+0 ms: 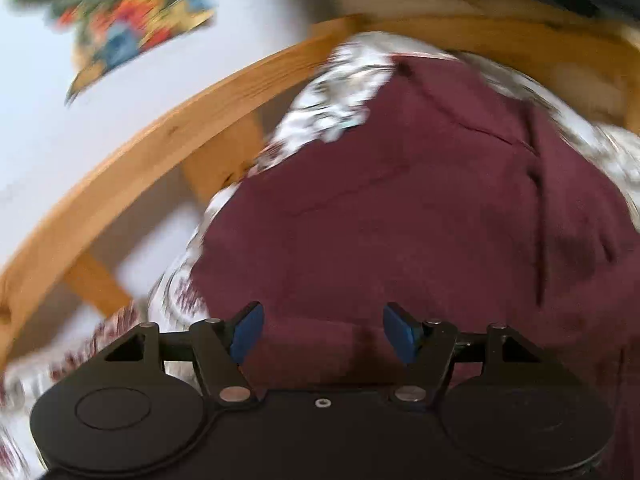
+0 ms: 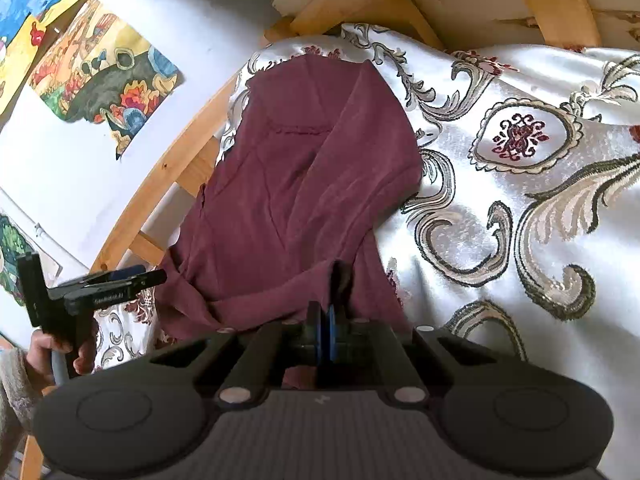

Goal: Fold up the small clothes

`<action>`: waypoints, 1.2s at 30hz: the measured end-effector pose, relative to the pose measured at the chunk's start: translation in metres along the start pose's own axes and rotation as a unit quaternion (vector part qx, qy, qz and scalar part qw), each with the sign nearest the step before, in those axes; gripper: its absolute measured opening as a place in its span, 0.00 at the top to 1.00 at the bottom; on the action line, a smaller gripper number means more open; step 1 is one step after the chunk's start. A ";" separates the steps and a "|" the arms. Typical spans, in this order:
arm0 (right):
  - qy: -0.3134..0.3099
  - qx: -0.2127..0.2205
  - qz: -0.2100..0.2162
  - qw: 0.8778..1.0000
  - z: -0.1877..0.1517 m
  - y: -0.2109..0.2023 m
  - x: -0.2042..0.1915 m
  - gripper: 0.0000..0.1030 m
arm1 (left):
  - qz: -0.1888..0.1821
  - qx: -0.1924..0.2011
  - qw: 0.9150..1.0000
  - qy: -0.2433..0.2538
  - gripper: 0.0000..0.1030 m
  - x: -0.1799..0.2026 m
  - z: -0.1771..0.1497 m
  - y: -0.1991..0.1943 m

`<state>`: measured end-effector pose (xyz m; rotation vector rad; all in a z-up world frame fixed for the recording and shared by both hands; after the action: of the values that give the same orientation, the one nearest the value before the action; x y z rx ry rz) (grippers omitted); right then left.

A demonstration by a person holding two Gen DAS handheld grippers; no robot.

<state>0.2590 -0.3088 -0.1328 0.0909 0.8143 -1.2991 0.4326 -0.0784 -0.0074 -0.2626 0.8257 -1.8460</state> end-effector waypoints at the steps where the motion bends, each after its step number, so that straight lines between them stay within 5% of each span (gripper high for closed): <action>1: 0.000 -0.002 0.001 1.000 0.000 0.001 -0.001 0.94 | -0.005 0.001 1.000 0.027 0.26 0.009 -0.001 -0.002; 3: 0.002 -0.006 0.002 1.000 -0.002 0.003 0.000 0.94 | -0.013 -0.002 0.997 0.072 0.18 0.022 -0.004 -0.001; 11: 0.007 -0.014 0.001 1.000 -0.004 0.004 0.001 0.94 | -0.060 -0.045 0.976 0.204 0.18 0.067 -0.020 0.010; 16: 0.013 -0.020 0.000 1.000 -0.006 0.007 0.005 0.94 | -0.077 -0.073 0.963 0.249 0.56 0.082 -0.033 0.025; 18: 0.013 -0.020 0.001 1.000 -0.006 0.007 0.005 0.94 | -0.078 -0.079 0.959 0.261 0.91 0.083 -0.037 0.026; 21: 0.010 -0.020 -0.002 1.000 -0.005 0.005 0.005 0.94 | -0.081 -0.064 0.963 0.248 1.00 0.081 -0.035 0.021; 28: 0.008 -0.020 -0.002 1.000 -0.005 0.005 0.004 0.94 | -0.057 -0.013 0.978 0.200 0.96 0.074 -0.014 0.013; 32: 0.010 -0.020 -0.001 1.000 -0.004 0.006 0.004 0.94 | -0.077 -0.030 0.966 0.246 0.49 0.087 -0.026 0.007; 36: 0.005 -0.023 -0.003 1.000 -0.005 0.007 0.004 0.94 | -0.093 -0.043 0.943 0.316 0.29 0.103 -0.043 0.005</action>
<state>0.2629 -0.3080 -0.1414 0.0596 0.8533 -1.2854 0.3695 -0.1523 -0.0625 0.2255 1.3587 -2.1046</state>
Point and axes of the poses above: each gripper's, at about its wrist camera, not at the fingertips, and y roughly the way its jaws point, x to its right, z to its top, the point moved 9 cm from there along y, roughly the way its jaws point, and after that the axes turned 12 degrees about -y, right-handed, at the moved point
